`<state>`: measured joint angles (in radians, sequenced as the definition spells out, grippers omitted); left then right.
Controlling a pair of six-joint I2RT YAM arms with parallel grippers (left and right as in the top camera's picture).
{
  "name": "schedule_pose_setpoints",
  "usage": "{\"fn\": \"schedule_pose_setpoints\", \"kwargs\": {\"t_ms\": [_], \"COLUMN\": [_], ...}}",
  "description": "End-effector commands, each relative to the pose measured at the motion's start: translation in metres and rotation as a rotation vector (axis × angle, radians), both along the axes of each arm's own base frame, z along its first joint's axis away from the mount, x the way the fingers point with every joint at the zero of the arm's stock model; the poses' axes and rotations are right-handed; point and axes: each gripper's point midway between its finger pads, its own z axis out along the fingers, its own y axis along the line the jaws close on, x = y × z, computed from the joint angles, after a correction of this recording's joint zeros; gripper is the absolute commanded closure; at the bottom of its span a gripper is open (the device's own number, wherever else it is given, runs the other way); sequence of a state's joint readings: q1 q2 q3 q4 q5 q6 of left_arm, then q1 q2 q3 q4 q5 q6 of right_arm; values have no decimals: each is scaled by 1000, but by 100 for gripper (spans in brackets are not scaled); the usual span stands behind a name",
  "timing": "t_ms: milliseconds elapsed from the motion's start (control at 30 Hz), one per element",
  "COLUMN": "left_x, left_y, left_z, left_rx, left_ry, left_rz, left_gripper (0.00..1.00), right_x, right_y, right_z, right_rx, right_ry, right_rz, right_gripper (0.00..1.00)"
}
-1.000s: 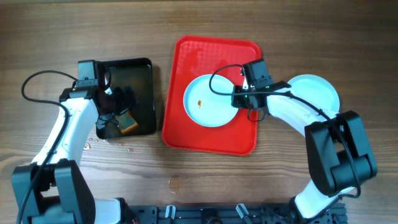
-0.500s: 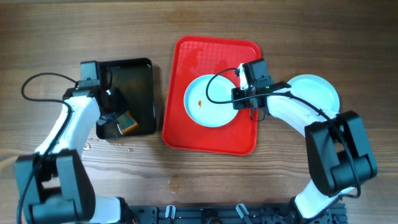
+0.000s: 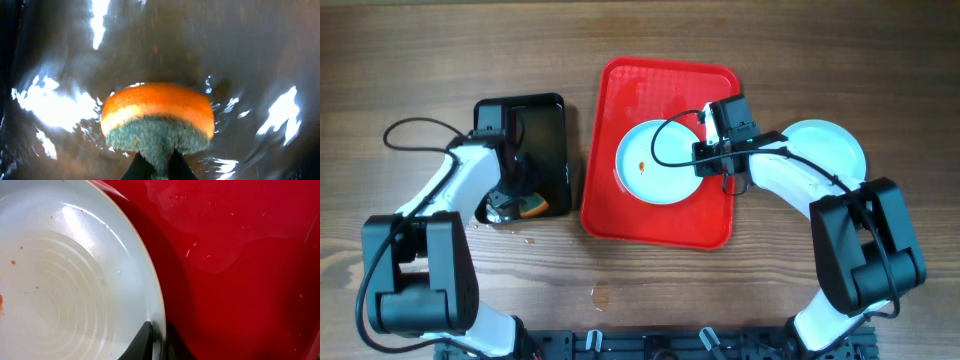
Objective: Clean dirty plates on tray and stack at the side
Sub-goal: 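Pick up the orange-green sponge from the black tray with the left gripper, then scrub the held plate with the sponge using the left gripper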
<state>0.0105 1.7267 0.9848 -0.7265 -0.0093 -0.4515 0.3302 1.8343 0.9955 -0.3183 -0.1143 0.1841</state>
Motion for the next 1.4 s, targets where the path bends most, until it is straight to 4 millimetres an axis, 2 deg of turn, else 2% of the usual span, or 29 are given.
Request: {"fn": "schedule_pose_setpoints", "kwargs": {"t_ms": [0,67,167,433,567,667,733,867,933,1000,1067,1100,1167,1233,1300,1367], "left_x": [34,40,41,27,21,18,18,29,39,50,56,58,60,60,61,63], "left_y": [-5,-4,0,-5,-4,-5,-5,-11,-25,-50,-77,-90,-113,-137,-161,-190], "left_z": [53,61,55,-12,-25,-22,-12,32,62,93,114,120,124,122,118,110], "left_rx": [-5,10,42,51,50,49,48,23,-25,-103,-165,-186,-205,-219,-242,-270], "left_ry": [-145,-184,-184,-142,-111,-101,-90,-109,-148,-209,-264,-285,-314,-325,-330,-342], "left_rz": [-83,-95,-97,-132,-133,-136,-137,-143,-165,-214,-272,-300,-348,-383,-403,-419], "left_gripper": [96,96,96,96,96,96,96,96,96,96,96,96,96,96,96,96], "right_x": [-17,-16,-16,-19,-19,-19,-20,-21,-21,-21,-21,-21,-21,-21,-20,-20], "right_y": [-12,-12,-12,-12,-13,-13,-13,-11,-11,-11,-11,-11,-11,-11,-10,-10], "right_z": [-24,-24,-24,-25,-25,-25,-25,-25,-25,-25,-25,-25,-25,-25,-25,-25], "right_rx": [-55,-55,-55,-58,-58,-59,-59,-47,-47,-47,-47,-46,-41,-35,-30,-23], "right_ry": [73,73,72,82,83,86,88,92,92,92,92,92,97,101,102,107], "right_rz": [2,2,2,2,2,3,3,8,8,8,7,6,-10,-30,-44,-63], "right_gripper": [90,90,90,89,89,89,89,89,89,89,89,85,73,70,84,95]}}
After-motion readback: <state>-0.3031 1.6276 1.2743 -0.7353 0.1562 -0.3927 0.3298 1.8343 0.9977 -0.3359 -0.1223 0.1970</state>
